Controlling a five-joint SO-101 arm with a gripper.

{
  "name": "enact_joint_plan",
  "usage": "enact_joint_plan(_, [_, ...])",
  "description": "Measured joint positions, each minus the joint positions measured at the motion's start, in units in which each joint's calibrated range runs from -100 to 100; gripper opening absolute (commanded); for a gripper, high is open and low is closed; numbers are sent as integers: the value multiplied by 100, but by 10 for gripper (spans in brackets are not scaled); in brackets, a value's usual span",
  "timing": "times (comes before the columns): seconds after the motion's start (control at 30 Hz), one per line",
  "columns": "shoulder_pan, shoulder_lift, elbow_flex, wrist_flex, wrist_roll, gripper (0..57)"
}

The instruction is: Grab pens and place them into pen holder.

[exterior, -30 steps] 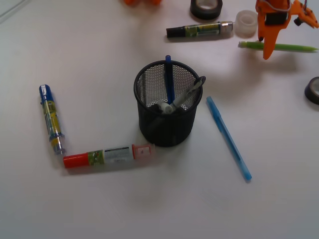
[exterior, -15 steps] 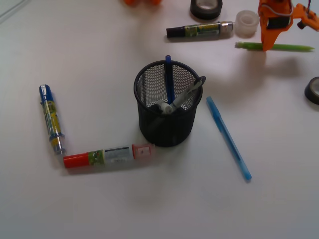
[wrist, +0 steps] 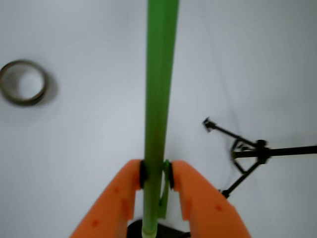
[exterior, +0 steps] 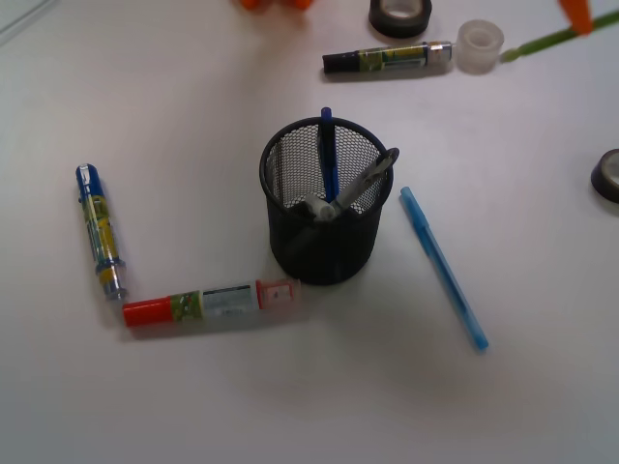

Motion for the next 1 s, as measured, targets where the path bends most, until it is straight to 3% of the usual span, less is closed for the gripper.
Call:
enact_joint_plan(0.53, [1361, -2805, 6864, -7533, -674, 4])
enact_joint_plan(0.9, [2087, -1159, 7457, -10151, -1138, 4])
enact_joint_plan(1.0, [2257, -592, 7457, -10626, -1236, 36])
